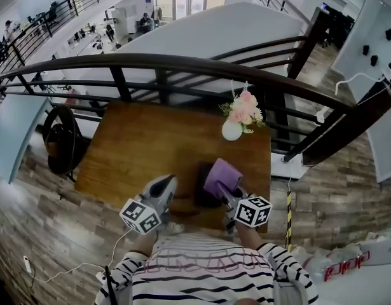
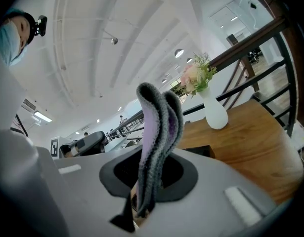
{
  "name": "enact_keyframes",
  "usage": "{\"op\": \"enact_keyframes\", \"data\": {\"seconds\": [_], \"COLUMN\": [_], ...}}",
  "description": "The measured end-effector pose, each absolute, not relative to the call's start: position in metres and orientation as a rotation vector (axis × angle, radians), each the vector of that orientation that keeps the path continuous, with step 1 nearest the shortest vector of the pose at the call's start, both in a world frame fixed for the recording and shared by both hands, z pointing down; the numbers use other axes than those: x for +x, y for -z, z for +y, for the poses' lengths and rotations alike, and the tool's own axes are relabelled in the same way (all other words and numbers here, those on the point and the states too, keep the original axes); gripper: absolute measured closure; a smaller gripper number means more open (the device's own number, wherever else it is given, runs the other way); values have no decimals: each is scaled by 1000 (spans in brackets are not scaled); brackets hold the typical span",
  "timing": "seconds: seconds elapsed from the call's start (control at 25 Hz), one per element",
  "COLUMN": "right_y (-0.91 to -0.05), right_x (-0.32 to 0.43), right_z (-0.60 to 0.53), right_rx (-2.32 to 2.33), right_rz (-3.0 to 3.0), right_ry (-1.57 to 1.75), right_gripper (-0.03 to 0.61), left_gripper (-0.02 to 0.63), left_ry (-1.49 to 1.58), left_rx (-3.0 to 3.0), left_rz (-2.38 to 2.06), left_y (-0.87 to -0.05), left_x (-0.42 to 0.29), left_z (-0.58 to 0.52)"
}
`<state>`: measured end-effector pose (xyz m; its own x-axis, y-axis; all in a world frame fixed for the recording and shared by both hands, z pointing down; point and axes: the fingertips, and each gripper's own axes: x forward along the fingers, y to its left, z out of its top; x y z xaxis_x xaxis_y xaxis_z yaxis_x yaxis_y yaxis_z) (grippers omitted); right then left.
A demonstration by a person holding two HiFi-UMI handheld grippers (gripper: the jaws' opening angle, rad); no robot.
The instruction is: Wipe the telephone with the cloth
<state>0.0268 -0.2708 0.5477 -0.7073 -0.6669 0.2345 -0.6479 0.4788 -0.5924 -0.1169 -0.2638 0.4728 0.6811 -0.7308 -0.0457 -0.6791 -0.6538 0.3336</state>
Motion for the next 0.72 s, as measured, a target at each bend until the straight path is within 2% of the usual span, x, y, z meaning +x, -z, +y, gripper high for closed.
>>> {"op": "enact_keyframes", "data": {"seconds": [0.72], "right_y": [-648], "right_x": [-51], "right_z": [-337], "right_rx": [-1102], "right_rz": [2947], "right_ry": [1376], "right_gripper": [529], "left_gripper": [614], "left_ry": [249], "left_rx": [2565], "left_rz": [-1089], "left_y": [-495], "left_x": [-139], "left_z": [-290]}}
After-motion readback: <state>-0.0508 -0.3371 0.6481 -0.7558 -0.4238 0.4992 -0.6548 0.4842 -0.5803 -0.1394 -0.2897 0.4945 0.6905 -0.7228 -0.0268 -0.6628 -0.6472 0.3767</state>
